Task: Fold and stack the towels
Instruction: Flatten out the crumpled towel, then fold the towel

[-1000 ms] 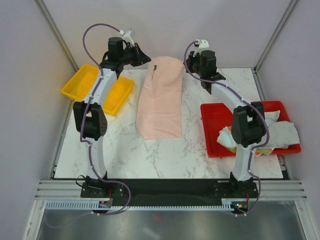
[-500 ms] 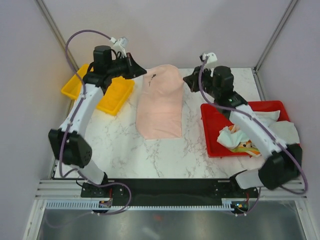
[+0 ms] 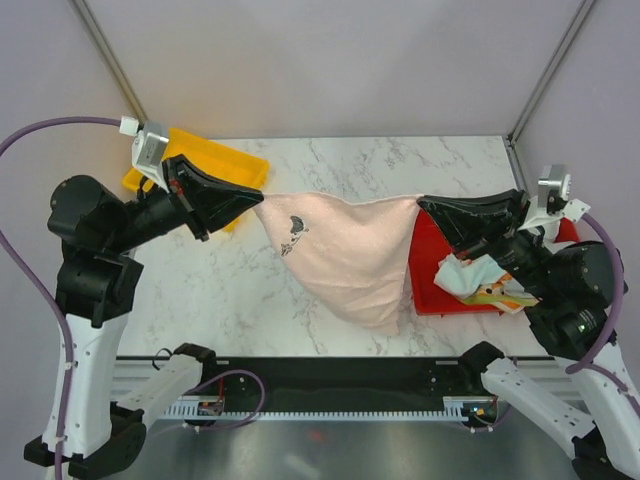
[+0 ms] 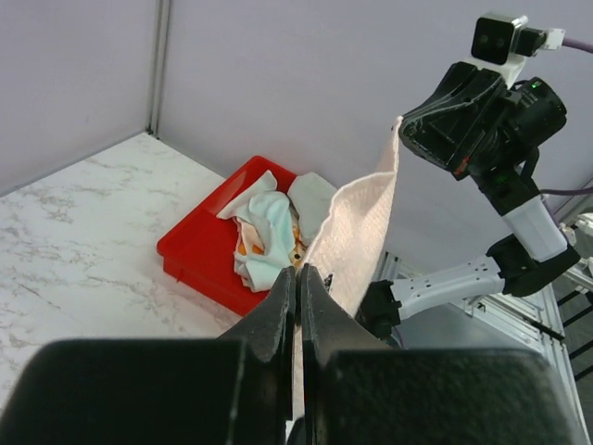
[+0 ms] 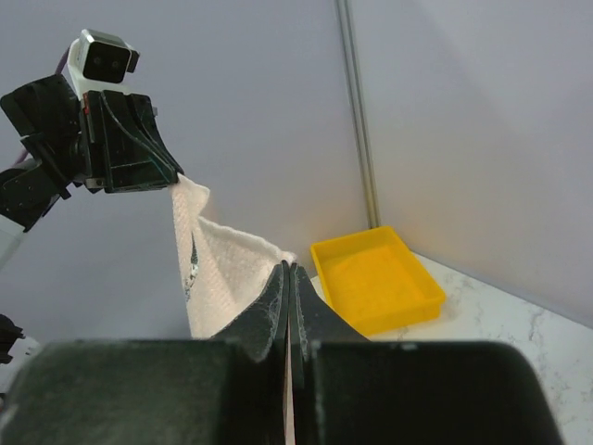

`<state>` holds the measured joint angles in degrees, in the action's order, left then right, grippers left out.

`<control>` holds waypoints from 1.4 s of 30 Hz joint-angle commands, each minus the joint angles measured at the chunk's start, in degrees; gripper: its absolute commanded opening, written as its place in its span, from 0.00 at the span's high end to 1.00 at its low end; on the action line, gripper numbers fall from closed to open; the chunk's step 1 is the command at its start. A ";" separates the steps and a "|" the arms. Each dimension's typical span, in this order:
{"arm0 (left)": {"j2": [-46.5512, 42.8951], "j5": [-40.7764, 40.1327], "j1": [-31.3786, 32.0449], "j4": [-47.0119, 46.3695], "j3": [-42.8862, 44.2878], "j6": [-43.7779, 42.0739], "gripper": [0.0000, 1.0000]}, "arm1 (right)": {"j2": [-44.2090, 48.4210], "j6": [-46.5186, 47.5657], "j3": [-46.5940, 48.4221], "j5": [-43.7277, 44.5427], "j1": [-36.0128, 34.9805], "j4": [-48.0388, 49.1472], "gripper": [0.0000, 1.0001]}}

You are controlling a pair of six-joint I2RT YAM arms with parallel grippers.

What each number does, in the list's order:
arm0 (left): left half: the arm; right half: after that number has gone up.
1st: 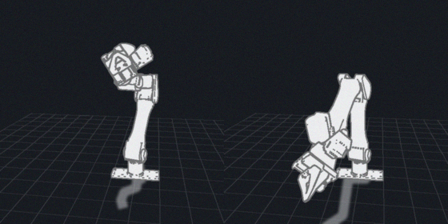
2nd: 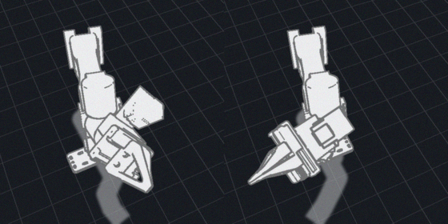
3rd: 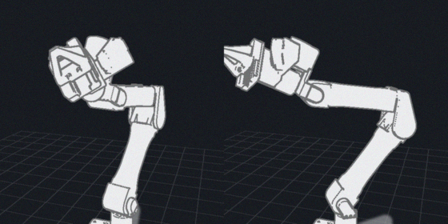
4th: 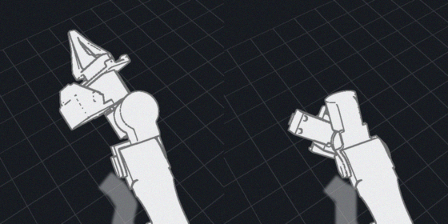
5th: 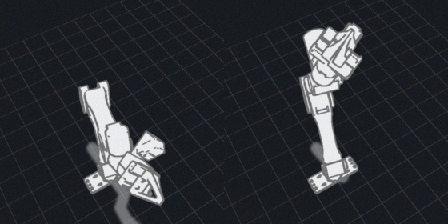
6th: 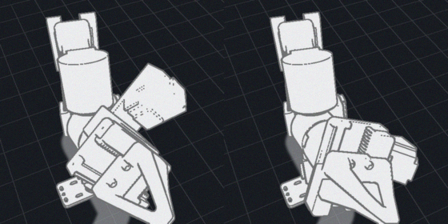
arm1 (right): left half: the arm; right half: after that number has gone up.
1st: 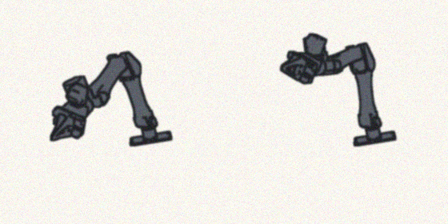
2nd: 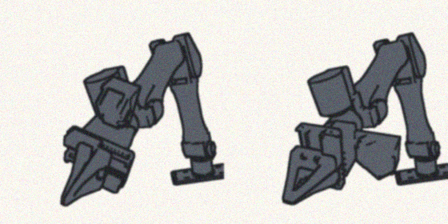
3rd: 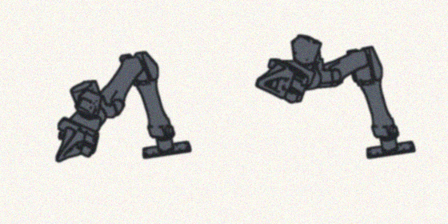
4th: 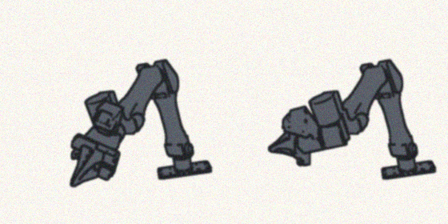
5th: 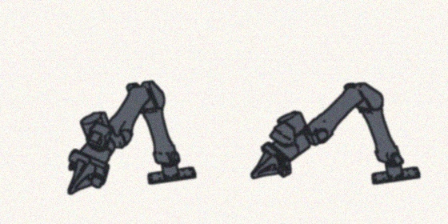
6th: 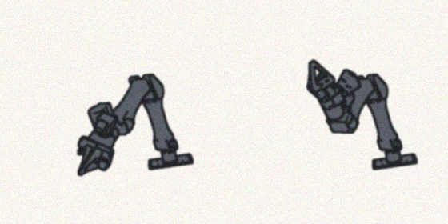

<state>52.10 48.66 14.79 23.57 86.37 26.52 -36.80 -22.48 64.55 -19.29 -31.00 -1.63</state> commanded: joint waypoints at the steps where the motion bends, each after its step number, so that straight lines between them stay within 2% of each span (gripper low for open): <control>1: 4.23 0.12 -0.11 3.75 2.13 4.94 0.98 | -4.84 -3.01 1.18 0.74 -0.11 -0.56 1.00; 4: 8.36 -4.35 -0.11 6.47 4.42 3.02 0.98 | -10.28 -1.87 3.29 3.55 -0.02 -0.57 1.00; 9: 17.59 -17.36 -0.20 9.74 6.80 -3.57 0.98 | -20.83 4.00 6.28 12.06 -0.02 0.57 1.00; 12: 24.00 -19.92 -0.28 5.62 6.80 -4.72 0.98 | -26.99 8.40 8.91 15.50 0.41 1.19 1.00; 16: 32.96 -22.99 -0.98 -1.06 7.93 -5.69 0.98 | -41.14 10.88 12.43 16.83 3.22 6.27 1.00; 21: 48.78 -22.21 -2.92 -6.60 15.13 -6.74 0.98 | -57.82 13.42 20.51 15.16 9.02 7.96 1.00; 27: 65.47 -17.82 -3.71 -8.02 27.61 -10.61 0.98 | -71.20 15.89 27.64 8.58 13.15 10.94 1.00; 29: 67.60 -16.85 -4.32 -7.32 30.35 -12.36 0.98 | -74.37 15.89 29.21 5.51 14.65 11.91 1.00; 32: 67.70 -16.15 -4.85 -7.14 28.08 -13.95 0.98 | -75.27 15.97 28.10 2.68 15.36 11.73 1.00; 36: 64.63 -13.86 -4.68 -7.05 21.40 -17.73 0.98 | -70.63 15.72 21.77 -0.74 15.45 12.79 1.00; 42: 54.00 -17.90 -3.28 -6.52 4.88 -22.65 0.98 | -61.21 13.25 10.26 -3.47 15.10 11.47 1.00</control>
<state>113.56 31.57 10.46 17.72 95.39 9.87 -104.57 -8.14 78.74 -18.52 -15.49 7.92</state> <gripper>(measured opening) 0.055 0.007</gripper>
